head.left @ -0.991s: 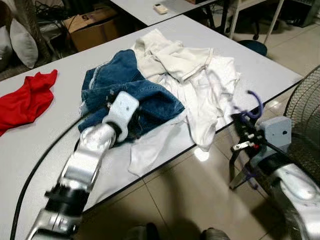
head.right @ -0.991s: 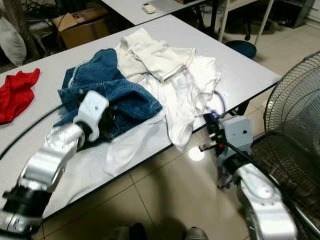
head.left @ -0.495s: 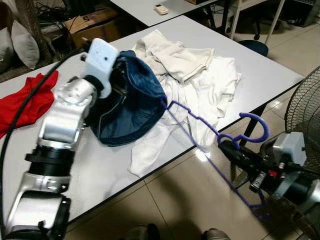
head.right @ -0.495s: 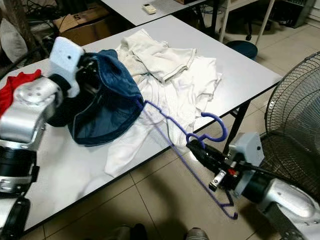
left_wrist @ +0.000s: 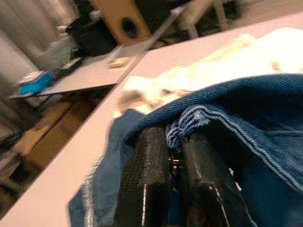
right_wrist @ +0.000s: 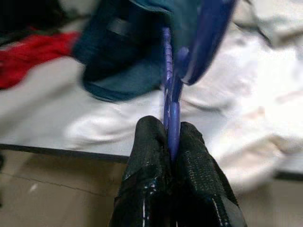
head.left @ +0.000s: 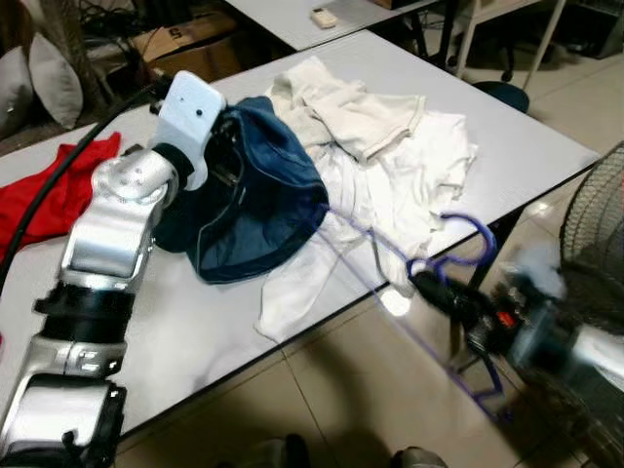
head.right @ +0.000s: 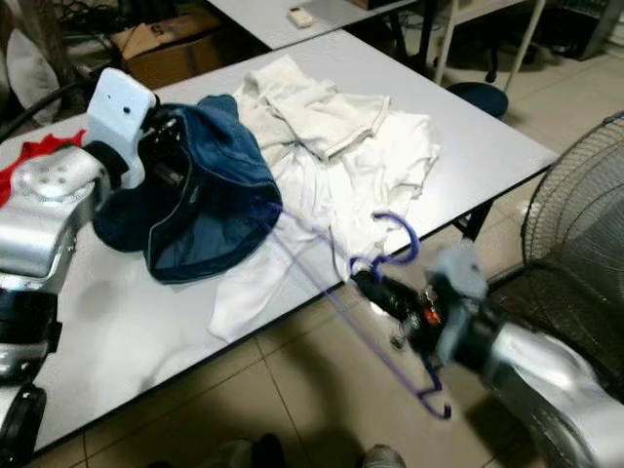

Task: Hang hanger

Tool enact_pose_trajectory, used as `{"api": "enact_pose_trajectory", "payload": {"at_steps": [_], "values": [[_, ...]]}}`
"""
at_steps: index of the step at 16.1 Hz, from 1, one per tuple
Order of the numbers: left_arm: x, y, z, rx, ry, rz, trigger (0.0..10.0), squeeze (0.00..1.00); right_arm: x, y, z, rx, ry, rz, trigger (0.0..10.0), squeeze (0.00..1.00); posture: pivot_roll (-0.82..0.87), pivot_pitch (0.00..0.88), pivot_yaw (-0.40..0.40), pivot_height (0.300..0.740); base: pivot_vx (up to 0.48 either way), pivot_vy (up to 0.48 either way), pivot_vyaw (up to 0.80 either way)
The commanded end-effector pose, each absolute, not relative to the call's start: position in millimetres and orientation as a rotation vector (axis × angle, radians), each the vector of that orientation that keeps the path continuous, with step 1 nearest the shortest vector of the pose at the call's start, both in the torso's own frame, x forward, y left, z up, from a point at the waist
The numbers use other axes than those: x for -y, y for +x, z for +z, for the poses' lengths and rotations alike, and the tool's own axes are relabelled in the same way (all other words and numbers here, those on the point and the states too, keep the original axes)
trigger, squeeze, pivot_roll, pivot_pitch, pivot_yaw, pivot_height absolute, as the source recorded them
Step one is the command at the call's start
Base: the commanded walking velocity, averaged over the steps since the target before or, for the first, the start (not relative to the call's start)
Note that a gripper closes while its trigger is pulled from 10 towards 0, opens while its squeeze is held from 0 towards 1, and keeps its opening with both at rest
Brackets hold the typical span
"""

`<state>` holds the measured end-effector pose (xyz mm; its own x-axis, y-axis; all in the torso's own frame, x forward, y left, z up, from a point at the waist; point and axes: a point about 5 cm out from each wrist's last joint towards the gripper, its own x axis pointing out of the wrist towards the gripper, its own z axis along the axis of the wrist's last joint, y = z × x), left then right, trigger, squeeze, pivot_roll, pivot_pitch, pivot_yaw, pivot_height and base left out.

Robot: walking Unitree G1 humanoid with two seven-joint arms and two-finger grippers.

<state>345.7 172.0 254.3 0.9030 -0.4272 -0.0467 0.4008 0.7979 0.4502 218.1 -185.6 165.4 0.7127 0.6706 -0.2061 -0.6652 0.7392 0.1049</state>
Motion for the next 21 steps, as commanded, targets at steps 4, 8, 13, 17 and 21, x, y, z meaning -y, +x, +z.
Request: {"api": "enact_pose_trajectory", "payload": {"at_steps": [4, 8, 13, 17, 21], "values": [[-182.5, 318.7, 248.7, -0.102, 0.611, -0.647, 0.0, 0.00, 169.3, 264.3, 164.1, -0.178, 0.056, 0.715, 10.0, 0.00, -0.16, 0.077, 0.113, 0.740, 0.000, 0.000, 0.00], [-211.4, 298.6, 241.7, -0.295, 0.728, -0.720, 0.0, 0.00, 157.4, 286.6, 190.0, -0.068, 0.100, 0.765, 10.0, 0.00, -0.13, 0.063, 0.102, 0.740, 0.000, 0.000, 0.00], [-212.9, 285.5, 323.0, -0.004, 0.383, -0.836, 0.0, 0.00, 150.8, 303.2, 247.5, 0.143, 0.195, 0.832, 10.0, 0.00, -0.12, 0.040, 0.108, 0.740, 0.000, 0.000, 0.00], [-210.7, 295.8, 359.1, 0.206, 0.149, -0.762, 0.0, 0.00, 151.0, 313.4, 240.0, 0.095, 0.195, 0.785, 10.0, 0.00, -0.11, 0.026, 0.120, 0.740, 0.000, 0.000, 0.00], [-193.5, 307.9, 305.0, -0.048, 0.313, -0.716, 0.0, 0.00, 170.8, 330.8, 207.9, -0.086, 0.123, 0.552, 10.0, 0.00, -0.12, 0.020, 0.129, 0.740, 0.000, 0.000, 0.00]]}}
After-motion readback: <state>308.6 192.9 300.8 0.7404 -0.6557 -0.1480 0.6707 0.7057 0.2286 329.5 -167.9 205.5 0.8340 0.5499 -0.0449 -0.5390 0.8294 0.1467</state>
